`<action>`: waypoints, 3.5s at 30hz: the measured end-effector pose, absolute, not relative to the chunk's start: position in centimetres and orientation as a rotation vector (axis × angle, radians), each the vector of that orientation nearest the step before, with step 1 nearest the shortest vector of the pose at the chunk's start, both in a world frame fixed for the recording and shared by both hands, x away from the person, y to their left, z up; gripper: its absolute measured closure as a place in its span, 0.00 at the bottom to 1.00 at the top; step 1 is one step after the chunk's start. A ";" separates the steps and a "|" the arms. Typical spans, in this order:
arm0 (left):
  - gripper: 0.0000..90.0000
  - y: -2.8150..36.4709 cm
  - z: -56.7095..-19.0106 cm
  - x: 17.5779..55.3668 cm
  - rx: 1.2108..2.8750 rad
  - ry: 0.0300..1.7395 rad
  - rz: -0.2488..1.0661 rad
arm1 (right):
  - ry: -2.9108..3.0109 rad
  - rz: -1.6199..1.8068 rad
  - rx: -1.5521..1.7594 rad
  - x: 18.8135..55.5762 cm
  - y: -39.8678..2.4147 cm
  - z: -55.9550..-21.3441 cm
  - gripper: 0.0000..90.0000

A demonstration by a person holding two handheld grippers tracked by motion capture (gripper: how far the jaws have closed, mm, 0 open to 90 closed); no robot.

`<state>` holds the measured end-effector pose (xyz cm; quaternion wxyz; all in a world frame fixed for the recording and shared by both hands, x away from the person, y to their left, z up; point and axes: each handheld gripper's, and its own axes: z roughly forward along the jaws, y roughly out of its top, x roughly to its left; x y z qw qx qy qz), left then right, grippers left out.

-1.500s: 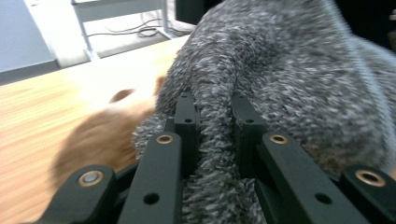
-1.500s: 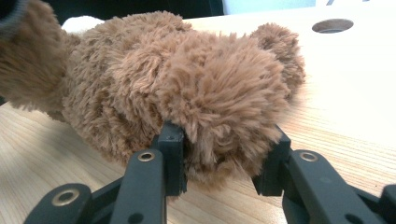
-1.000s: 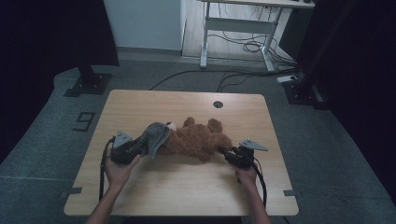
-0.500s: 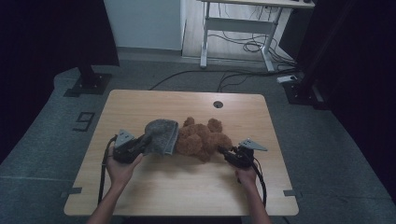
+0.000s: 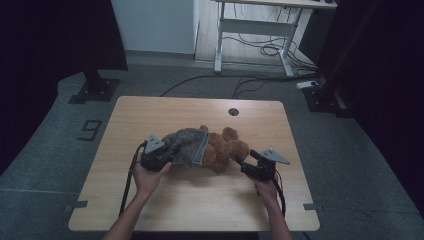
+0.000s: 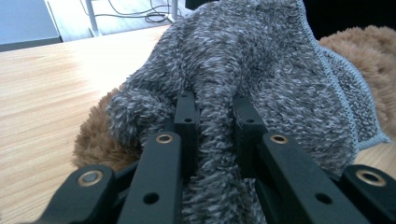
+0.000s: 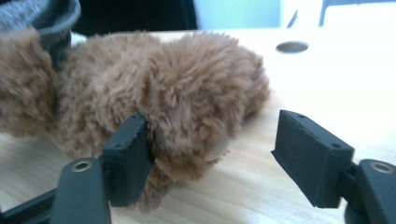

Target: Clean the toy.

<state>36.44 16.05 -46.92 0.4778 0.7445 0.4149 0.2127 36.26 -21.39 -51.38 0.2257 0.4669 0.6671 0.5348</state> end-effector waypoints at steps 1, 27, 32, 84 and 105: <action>0.84 16.1 -46.9 36.4 1.819 1.013 0.517 | 1.819 1.482 1.272 36.0 -21.4 -50.9 0.32; 0.84 18.0 -46.9 35.4 1.774 1.019 0.504 | 2.100 1.653 1.042 36.1 -11.4 -50.0 0.80; 0.84 21.6 -47.7 34.9 1.741 1.112 0.561 | 2.112 1.650 1.055 36.2 -12.2 -50.0 0.82; 0.84 22.3 -48.7 34.6 1.714 1.141 0.491 | 2.110 1.647 1.001 35.6 -11.4 -49.2 0.79; 0.83 14.4 -41.4 34.5 1.711 0.907 0.406 | 2.164 1.597 0.827 34.7 -8.8 -49.3 0.69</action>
